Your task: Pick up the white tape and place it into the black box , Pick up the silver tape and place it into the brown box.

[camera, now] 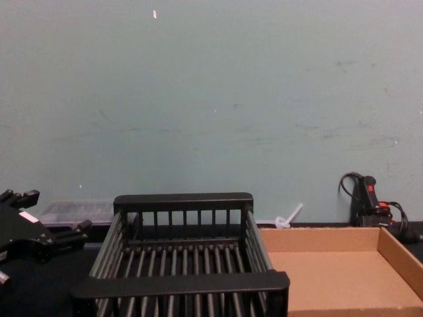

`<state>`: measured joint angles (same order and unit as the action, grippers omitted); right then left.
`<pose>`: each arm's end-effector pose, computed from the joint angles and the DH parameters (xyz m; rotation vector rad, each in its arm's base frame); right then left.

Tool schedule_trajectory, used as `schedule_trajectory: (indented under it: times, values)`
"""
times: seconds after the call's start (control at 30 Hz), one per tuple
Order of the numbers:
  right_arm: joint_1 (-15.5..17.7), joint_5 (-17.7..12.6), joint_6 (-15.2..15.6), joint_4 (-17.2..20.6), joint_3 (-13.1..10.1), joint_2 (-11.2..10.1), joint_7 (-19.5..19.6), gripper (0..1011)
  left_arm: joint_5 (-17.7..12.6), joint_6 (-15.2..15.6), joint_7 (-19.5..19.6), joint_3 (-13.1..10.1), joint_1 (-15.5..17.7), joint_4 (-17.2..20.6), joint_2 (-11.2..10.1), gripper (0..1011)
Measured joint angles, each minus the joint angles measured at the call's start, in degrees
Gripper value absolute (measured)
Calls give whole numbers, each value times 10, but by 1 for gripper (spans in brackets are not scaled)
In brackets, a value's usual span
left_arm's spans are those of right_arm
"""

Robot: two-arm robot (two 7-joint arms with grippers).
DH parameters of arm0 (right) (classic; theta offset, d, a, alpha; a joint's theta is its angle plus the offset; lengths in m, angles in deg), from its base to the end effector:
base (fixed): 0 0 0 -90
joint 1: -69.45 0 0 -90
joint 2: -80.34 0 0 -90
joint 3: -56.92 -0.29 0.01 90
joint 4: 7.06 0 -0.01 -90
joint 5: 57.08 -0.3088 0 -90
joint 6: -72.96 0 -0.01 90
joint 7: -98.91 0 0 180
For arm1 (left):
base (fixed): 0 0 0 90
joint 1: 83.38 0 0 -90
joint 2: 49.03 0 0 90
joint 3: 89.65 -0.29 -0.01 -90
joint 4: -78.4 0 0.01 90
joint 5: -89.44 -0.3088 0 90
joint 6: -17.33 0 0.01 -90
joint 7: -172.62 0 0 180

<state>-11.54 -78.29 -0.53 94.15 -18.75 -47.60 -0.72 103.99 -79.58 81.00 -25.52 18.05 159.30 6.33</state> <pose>0.2730 -0.0837 -0.2860 -0.4949 0.1204 -1.0765 0.3581 0.0826 -0.3023 0.3044 -0.2849 1.2478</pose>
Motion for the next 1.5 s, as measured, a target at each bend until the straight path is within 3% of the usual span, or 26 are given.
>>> schedule_trajectory:
  times: [0.7, 1.1, 1.5]
  values:
    - [-23, 24, 15, -51, 1, 44, -22, 1002, 0, 0, 0, 0, 0, 0, 0, 1001]
    - [-23, 35, 19, -56, -8, 58, -30, 1002, 0, 0, 0, 0, 0, 0, 0, 1001]
    - [-23, 34, 19, -56, -8, 58, -29, 1003, 0, 0, 0, 0, 0, 0, 0, 1001]
